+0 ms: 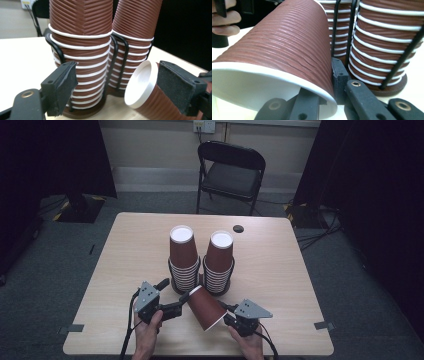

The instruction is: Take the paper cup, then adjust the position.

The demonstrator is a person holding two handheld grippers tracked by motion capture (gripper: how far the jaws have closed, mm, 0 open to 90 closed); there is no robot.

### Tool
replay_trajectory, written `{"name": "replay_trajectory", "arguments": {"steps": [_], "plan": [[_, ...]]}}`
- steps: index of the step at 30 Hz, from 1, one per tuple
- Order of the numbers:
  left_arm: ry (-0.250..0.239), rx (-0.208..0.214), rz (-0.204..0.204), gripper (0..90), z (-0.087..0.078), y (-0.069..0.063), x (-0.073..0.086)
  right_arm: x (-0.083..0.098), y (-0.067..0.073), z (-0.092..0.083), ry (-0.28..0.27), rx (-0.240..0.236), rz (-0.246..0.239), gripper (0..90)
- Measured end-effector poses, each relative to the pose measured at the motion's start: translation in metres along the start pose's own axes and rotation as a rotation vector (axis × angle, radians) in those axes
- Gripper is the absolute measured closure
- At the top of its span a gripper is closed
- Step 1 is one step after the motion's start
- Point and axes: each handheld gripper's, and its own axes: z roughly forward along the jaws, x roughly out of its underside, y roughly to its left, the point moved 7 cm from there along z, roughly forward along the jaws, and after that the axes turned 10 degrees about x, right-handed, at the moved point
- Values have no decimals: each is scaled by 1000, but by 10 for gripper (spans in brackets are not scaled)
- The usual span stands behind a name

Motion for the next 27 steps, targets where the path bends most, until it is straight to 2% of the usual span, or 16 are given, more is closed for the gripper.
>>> {"name": "replay_trajectory", "arguments": {"steps": [1,2,3,4,7,9,10,11,12,13,14,15,16,21,22,27], "plan": [[0,0,0,165,0,0,0,0,0,0,0,0,0,845],[6,-9,37,160,-1,0,2,0,-2,0,16,0,2,844],[6,-9,37,161,-1,0,2,0,-2,0,16,0,2,844],[13,-2,66,167,-3,0,3,1,-3,0,29,-3,5,844],[25,-2,89,211,-5,0,6,0,-5,-1,46,-11,10,845],[33,1,102,213,-6,-1,7,0,-6,-1,53,-15,7,844],[46,11,131,213,-7,-3,10,0,-7,-2,67,-20,10,845],[46,11,131,213,-7,-3,10,0,-7,-2,67,-20,10,845],[63,22,160,213,-7,-6,13,0,-9,-2,80,-25,10,846],[63,22,160,209,-7,-6,13,0,-9,-2,80,-25,10,846],[88,24,191,204,-7,-8,15,1,-10,-3,96,-32,13,846],[88,24,191,204,-7,-8,15,1,-10,-3,103,-40,13,846],[107,28,218,204,-6,-12,17,1,-10,-3,107,-48,11,847],[138,46,259,209,-4,-17,18,2,-10,-4,142,-71,9,846],[149,66,284,203,-4,-19,19,2,-10,-3,153,-86,11,846],[173,75,317,182,-3,-22,22,0,-10,-2,164,-102,6,846]]}}
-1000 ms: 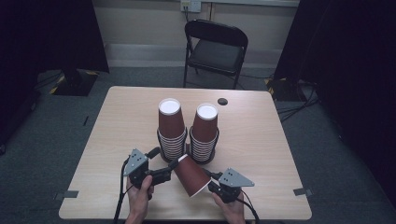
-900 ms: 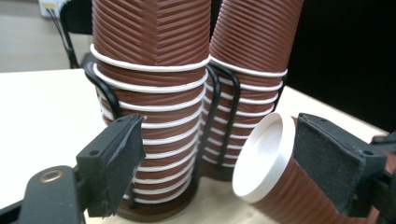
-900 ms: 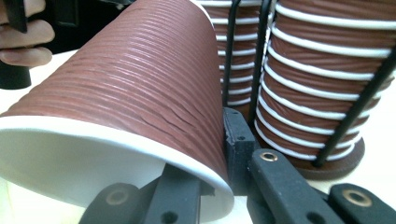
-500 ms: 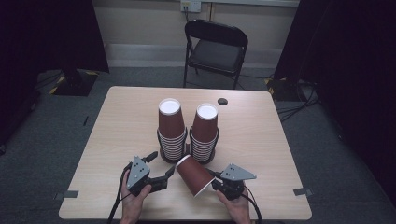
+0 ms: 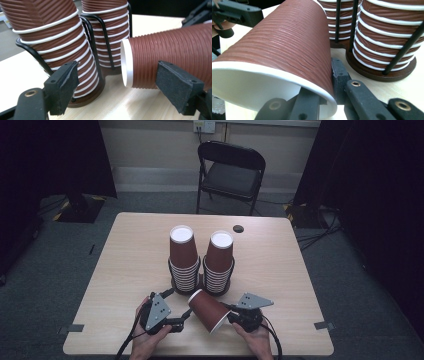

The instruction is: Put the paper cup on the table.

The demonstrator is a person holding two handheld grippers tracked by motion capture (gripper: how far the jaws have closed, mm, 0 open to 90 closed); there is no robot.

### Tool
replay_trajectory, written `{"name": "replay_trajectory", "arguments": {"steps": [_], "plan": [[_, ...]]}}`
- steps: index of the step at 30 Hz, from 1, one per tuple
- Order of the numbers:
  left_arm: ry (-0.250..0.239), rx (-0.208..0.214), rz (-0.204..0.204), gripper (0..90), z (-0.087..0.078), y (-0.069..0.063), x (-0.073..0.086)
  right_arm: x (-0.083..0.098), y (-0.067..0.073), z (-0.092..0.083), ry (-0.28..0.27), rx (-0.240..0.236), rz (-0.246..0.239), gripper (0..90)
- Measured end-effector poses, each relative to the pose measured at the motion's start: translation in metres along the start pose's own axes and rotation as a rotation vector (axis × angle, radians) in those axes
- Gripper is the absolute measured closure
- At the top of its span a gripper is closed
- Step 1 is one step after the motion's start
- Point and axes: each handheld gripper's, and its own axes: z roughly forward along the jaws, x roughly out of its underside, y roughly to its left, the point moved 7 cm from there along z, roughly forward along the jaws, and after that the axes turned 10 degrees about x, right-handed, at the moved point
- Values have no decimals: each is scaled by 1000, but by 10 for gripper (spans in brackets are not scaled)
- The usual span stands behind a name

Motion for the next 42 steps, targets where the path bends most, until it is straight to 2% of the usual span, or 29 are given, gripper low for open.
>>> {"name": "replay_trajectory", "arguments": {"steps": [1,2,3,8,9,14,15,20,22,23,24,25,26,27,28,30,32,35,42], "plan": [[3,5,18,180,0,-1,0,-1,0,0,16,-10,-5,846],[3,5,18,178,0,-1,0,-1,0,0,16,-10,-5,846],[12,6,39,177,1,-3,0,-2,-1,1,32,-14,-13,846],[23,19,77,170,3,-7,-1,-6,-2,2,50,-40,-6,846],[25,26,98,170,5,-9,-1,-7,-2,2,55,-47,0,846],[34,43,129,167,6,-13,-1,-10,-3,3,81,-61,-4,846],[55,48,156,166,8,-14,1,-10,-4,4,101,-70,-8,846],[62,62,185,162,10,-17,2,-13,-7,5,128,-84,-6,847],[68,62,200,159,10,-18,2,-15,-7,5,140,-88,-7,847],[71,57,220,157,10,-20,1,-16,-7,5,150,-90,-10,847],[71,57,220,155,10,-20,1,-16,-7,5,150,-90,-10,847],[80,67,250,156,11,-22,2,-18,-7,5,162,-93,-15,847],[80,67,250,156,11,-22,2,-18,-7,5,162,-93,-15,847],[87,64,277,156,13,-25,2,-20,-7,5,171,-98,-19,847],[87,64,277,155,13,-25,2,-20,-7,5,171,-98,-19,847],[101,71,302,155,14,-27,2,-22,-7,6,179,-99,-23,847],[105,60,328,153,16,-28,2,-24,-7,6,203,-102,-29,848],[130,51,359,148,18,-29,3,-26,-7,7,205,-106,-27,848],[151,28,403,41,26,-33,4,-28,-5,8,221,-115,-37,851]]}}
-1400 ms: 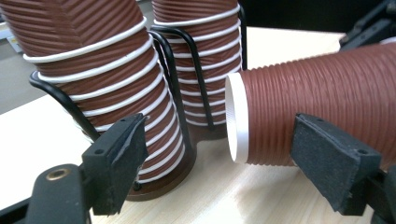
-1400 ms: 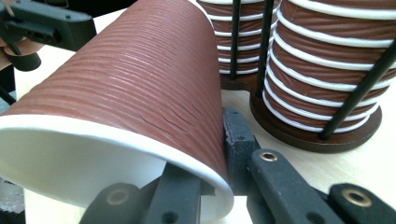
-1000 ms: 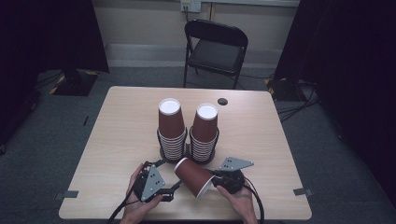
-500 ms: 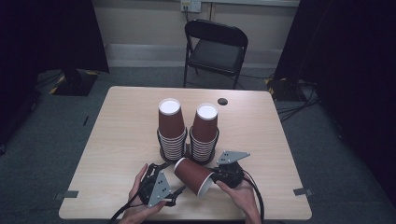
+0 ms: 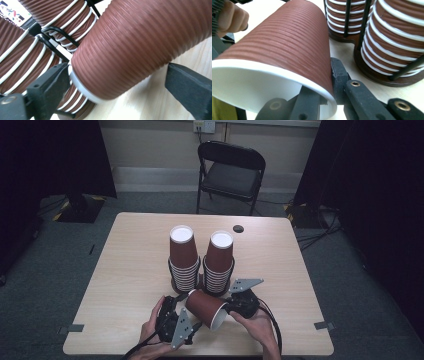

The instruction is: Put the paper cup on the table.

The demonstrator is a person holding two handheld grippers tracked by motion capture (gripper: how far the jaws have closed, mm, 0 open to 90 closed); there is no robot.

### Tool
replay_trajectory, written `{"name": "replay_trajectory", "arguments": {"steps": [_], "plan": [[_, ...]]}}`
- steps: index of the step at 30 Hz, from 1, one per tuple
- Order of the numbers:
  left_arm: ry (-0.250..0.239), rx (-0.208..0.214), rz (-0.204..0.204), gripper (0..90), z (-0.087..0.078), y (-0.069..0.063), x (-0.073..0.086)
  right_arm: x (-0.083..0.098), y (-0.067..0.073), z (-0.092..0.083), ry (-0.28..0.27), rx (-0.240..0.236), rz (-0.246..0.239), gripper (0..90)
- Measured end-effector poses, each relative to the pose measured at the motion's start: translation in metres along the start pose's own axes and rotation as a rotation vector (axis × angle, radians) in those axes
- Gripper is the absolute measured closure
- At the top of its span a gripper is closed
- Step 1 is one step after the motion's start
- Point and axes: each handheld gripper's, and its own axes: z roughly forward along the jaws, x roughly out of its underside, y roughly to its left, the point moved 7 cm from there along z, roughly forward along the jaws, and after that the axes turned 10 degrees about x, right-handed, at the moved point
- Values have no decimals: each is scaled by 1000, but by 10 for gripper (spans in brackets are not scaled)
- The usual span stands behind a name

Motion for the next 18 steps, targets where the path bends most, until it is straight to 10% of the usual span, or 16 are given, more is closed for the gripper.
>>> {"name": "replay_trajectory", "arguments": {"steps": [18], "plan": [[18,-30,49,0,13,-5,-9,-2,-2,-3,-18,6,21,858]]}}
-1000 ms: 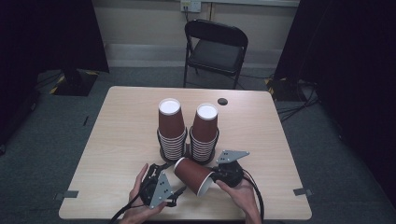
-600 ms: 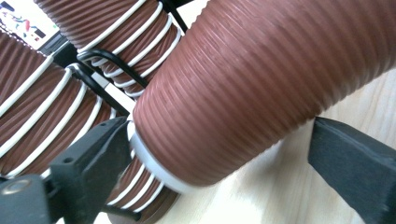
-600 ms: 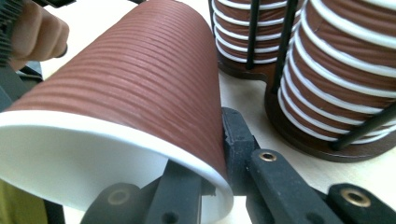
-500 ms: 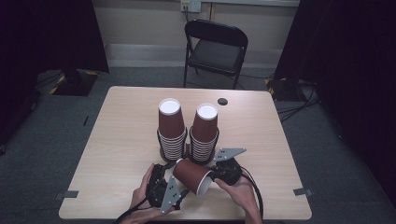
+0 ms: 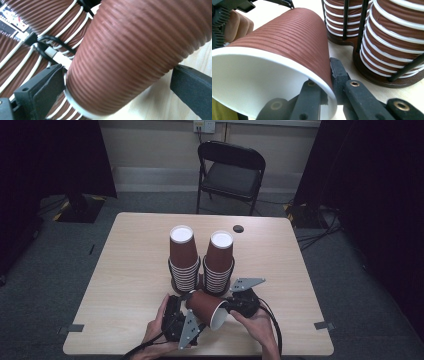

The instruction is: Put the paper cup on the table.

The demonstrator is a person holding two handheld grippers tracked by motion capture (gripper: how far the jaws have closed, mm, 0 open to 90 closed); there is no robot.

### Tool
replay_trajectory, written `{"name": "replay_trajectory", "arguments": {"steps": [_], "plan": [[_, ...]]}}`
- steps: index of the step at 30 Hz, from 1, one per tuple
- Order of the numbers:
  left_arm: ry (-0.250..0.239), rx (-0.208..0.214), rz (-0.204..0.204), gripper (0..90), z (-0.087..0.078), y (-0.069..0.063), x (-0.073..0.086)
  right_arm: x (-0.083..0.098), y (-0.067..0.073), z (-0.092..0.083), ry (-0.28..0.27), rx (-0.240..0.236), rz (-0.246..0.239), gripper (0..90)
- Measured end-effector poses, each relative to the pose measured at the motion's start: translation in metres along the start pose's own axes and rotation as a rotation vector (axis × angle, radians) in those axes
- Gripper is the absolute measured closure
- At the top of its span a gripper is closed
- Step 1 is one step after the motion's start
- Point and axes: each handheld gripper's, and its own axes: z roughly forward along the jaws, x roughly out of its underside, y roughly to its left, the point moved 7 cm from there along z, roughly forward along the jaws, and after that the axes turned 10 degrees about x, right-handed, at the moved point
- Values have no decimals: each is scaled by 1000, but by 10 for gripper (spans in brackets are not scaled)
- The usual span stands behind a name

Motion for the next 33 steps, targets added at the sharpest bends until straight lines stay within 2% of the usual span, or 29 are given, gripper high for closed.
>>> {"name": "replay_trajectory", "arguments": {"steps": [3,5,8,17,24,30,33], "plan": [[11,-4,28,0,4,-2,-6,-2,1,-1,-13,-21,9,863],[0,-1,25,0,7,-3,-8,-3,3,-1,-22,-36,13,866],[-12,9,13,0,8,-3,-10,-4,4,0,-26,-35,16,869],[-22,5,29,0,11,-4,-18,-9,8,6,-33,-46,28,872],[-39,24,45,24,12,-8,-26,-11,13,11,-15,-46,17,878],[-45,23,38,40,14,-9,-29,-12,14,12,-14,-50,26,878],[-52,3,39,36,14,-9,-30,-13,17,14,-10,-58,25,878]]}}
